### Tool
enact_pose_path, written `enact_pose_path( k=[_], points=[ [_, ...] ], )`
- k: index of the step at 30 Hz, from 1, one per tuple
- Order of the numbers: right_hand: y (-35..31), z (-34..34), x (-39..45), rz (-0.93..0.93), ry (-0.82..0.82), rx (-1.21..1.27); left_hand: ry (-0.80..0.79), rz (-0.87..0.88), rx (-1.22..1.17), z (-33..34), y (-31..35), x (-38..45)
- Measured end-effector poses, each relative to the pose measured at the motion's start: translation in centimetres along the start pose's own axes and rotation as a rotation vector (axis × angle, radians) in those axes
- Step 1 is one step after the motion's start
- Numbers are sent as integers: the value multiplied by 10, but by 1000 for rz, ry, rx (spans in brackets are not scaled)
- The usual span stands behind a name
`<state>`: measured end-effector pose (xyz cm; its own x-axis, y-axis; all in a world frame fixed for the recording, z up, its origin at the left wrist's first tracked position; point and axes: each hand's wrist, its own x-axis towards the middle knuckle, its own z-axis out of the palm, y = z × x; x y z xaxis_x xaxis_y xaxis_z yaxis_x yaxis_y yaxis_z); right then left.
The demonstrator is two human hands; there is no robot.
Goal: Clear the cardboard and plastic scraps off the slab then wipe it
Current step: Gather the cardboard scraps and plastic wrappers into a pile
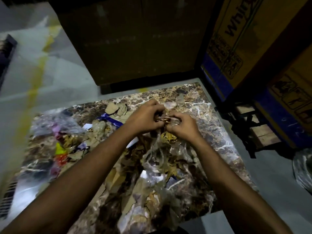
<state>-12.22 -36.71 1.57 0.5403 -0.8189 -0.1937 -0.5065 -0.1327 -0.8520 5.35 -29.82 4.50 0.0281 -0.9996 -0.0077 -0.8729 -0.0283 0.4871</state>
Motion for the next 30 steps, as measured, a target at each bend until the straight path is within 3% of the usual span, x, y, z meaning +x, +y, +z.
enact_pose_path(
  k=[7, 12, 18, 30],
  points=[
    [-35, 80, -22, -246, -127, -152, 199, -202, -206, -2, -50, -101],
    [-18, 115, -34, -229, -310, -495, -1, -416, -156, 35, -81, -139],
    [-20, 91, -43, -261, -248, -216, 71, -372, -260, 32, -89, -158],
    [-9, 62, -35, -235, -259, -204, 11, -361, -261, 31, -83, -148]
  ],
)
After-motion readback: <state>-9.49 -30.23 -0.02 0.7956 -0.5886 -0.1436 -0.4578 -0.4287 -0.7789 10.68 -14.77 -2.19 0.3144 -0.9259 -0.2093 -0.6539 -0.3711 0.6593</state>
